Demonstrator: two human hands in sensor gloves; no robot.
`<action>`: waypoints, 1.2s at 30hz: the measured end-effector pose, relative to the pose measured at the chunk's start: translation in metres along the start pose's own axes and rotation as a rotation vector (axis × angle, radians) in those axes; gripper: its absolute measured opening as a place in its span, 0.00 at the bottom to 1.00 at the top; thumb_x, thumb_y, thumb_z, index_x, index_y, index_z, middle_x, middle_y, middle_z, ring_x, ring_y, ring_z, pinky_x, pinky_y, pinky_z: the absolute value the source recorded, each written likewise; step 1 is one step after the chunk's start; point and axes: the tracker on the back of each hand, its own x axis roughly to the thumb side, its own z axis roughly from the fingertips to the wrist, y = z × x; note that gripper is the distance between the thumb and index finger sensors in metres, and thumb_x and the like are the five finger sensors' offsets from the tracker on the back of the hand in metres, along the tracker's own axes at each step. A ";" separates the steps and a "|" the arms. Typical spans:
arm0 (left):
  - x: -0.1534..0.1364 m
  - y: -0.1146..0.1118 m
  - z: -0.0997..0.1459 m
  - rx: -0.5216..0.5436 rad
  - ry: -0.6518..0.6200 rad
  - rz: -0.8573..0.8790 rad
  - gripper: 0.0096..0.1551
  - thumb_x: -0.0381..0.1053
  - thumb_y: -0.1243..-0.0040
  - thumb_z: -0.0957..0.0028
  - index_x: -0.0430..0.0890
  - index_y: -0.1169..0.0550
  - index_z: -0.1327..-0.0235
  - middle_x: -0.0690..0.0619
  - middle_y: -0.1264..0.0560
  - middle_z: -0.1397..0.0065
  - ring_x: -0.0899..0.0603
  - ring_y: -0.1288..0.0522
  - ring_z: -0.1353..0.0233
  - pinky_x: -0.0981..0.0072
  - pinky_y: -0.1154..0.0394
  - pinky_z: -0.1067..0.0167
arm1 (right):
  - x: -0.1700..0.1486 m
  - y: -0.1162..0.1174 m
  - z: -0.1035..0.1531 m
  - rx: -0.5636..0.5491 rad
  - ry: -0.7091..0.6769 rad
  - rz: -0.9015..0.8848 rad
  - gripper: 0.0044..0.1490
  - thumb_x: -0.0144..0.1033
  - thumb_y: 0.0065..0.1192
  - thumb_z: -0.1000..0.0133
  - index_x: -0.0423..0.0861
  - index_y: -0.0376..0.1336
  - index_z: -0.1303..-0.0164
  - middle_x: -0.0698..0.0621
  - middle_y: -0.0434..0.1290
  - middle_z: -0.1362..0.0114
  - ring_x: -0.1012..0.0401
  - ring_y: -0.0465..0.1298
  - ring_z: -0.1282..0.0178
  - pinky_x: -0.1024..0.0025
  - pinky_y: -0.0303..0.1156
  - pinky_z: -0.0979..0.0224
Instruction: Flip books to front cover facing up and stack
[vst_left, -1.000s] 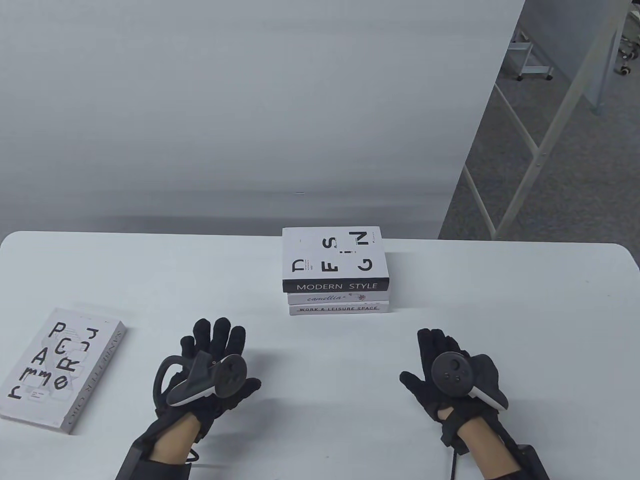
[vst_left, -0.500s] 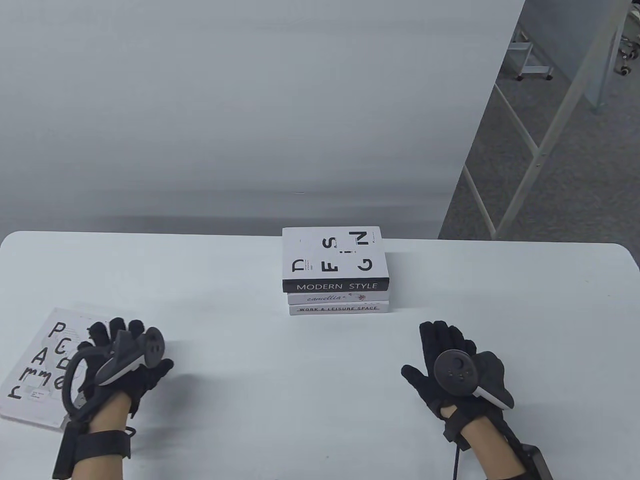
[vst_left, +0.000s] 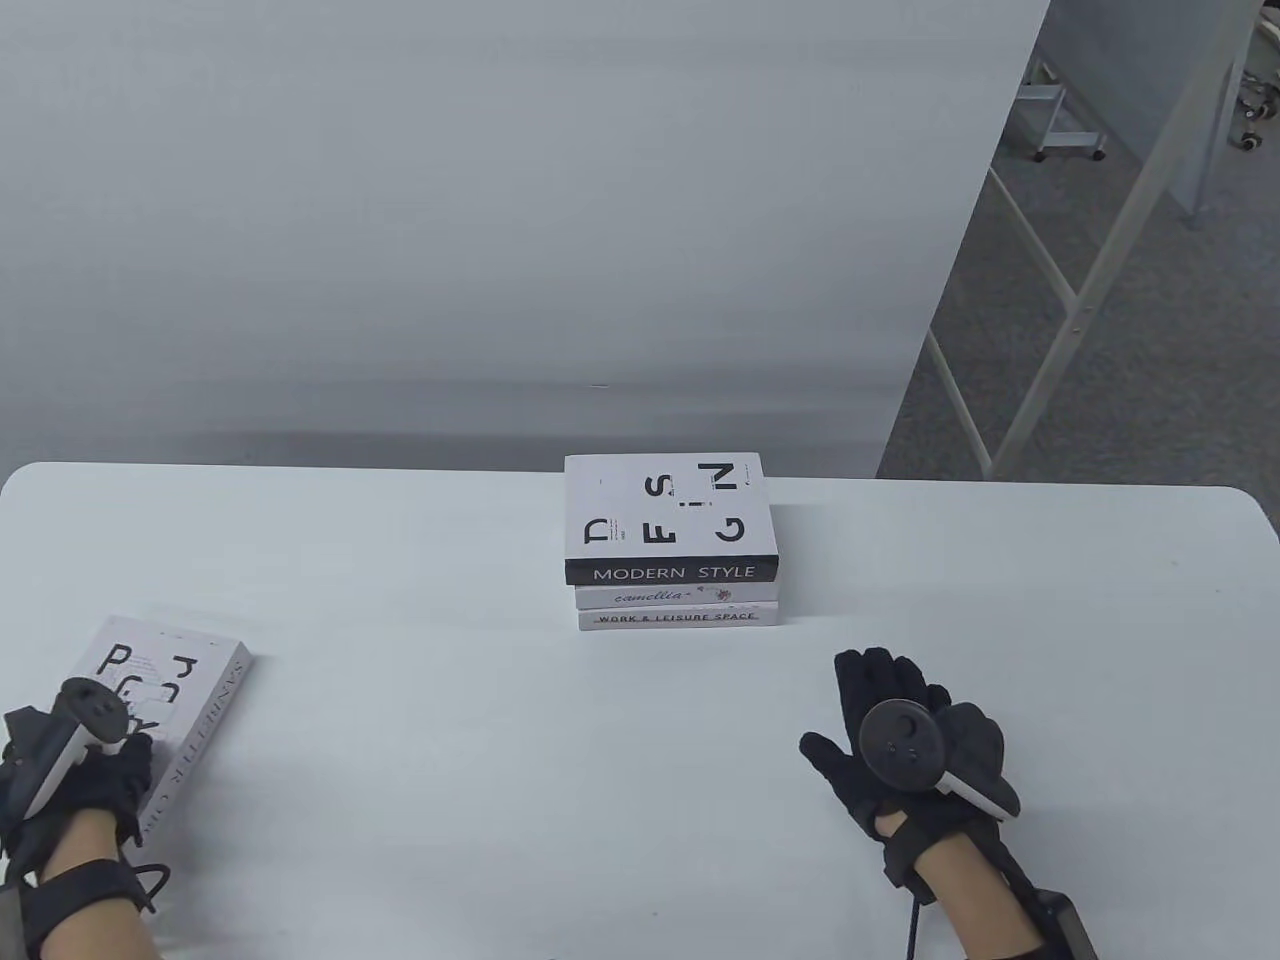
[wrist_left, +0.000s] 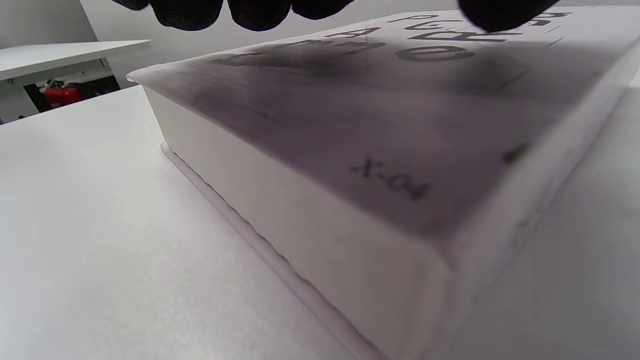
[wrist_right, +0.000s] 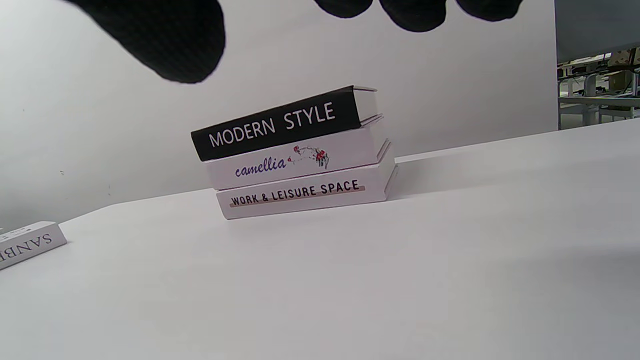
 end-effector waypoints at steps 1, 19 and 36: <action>0.000 0.000 -0.002 -0.009 0.005 -0.007 0.47 0.65 0.57 0.47 0.38 0.46 0.22 0.31 0.47 0.21 0.20 0.43 0.25 0.30 0.44 0.32 | 0.000 0.001 0.000 0.007 0.001 0.000 0.55 0.58 0.56 0.43 0.34 0.41 0.23 0.20 0.46 0.23 0.22 0.50 0.29 0.20 0.48 0.37; 0.062 0.020 0.018 0.106 -0.222 -0.417 0.34 0.55 0.38 0.59 0.55 0.29 0.35 0.49 0.23 0.34 0.45 0.13 0.44 0.51 0.19 0.43 | -0.005 0.002 0.001 0.012 0.005 -0.012 0.54 0.57 0.56 0.43 0.34 0.42 0.23 0.21 0.46 0.23 0.22 0.50 0.29 0.20 0.48 0.37; 0.141 0.014 0.064 0.093 -0.478 -0.403 0.34 0.52 0.37 0.59 0.56 0.31 0.36 0.46 0.29 0.31 0.38 0.17 0.39 0.50 0.20 0.42 | -0.004 0.007 0.001 0.055 0.006 -0.015 0.53 0.56 0.55 0.43 0.34 0.42 0.23 0.21 0.46 0.23 0.22 0.49 0.29 0.20 0.48 0.37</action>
